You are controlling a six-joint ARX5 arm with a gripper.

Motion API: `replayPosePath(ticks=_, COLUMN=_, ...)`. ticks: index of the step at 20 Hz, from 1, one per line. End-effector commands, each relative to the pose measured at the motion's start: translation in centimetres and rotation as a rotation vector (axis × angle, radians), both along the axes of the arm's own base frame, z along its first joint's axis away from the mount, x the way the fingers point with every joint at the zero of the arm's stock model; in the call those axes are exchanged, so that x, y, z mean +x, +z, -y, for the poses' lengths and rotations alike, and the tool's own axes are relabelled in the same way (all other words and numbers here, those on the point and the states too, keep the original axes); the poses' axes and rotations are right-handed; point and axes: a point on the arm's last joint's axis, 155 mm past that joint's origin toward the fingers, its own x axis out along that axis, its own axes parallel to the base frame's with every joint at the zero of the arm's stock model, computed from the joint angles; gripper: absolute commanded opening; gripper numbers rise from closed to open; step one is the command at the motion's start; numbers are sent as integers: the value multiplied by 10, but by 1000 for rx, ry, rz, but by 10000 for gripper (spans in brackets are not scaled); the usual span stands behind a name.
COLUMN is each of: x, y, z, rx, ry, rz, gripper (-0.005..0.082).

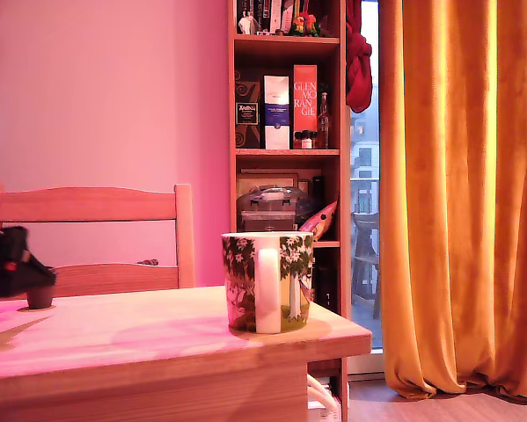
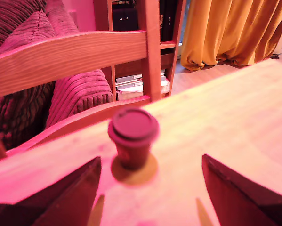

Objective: Pick up the coffee capsules on the table and drop them inside the coffee cup

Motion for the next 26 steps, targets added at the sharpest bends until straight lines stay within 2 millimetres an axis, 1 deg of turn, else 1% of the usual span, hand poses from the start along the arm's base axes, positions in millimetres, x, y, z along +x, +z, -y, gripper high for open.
replayPosePath(ticks=1, x=11, y=0, z=1, rx=8, ry=-4, rz=14, gripper=621)
replayPosePath(ticks=4, x=26, y=-4, z=2, rx=8, ry=-4, rz=5, gripper=621)
replayPosePath(ticks=8, x=38, y=-11, z=3, rx=11, ry=-5, rz=-25, gripper=621)
replayPosePath(ticks=12, x=40, y=-26, z=3, rx=23, ry=-8, rz=-74, gripper=621)
replayPosePath(ticks=15, x=38, y=-29, z=3, rx=38, ry=-14, rz=-83, gripper=619)
replayPosePath(ticks=16, x=38, y=-29, z=3, rx=38, ry=-14, rz=-84, gripper=603)
replayPosePath(ticks=17, x=38, y=-30, z=3, rx=38, ry=-14, rz=-86, gripper=564)
replayPosePath(ticks=18, x=38, y=-30, z=3, rx=38, ry=-14, rz=-87, gripper=503)
replayPosePath(ticks=19, x=38, y=-30, z=3, rx=38, ry=-14, rz=-87, gripper=409)
replayPosePath(ticks=21, x=37, y=-31, z=3, rx=38, ry=-14, rz=-91, gripper=196)
replayPosePath(ticks=22, x=37, y=-32, z=3, rx=38, ry=-14, rz=-96, gripper=137)
replayPosePath(ticks=23, x=37, y=-32, z=2, rx=38, ry=-14, rz=-98, gripper=120)
replayPosePath(ticks=26, x=37, y=-31, z=3, rx=34, ry=-15, rz=-96, gripper=120)
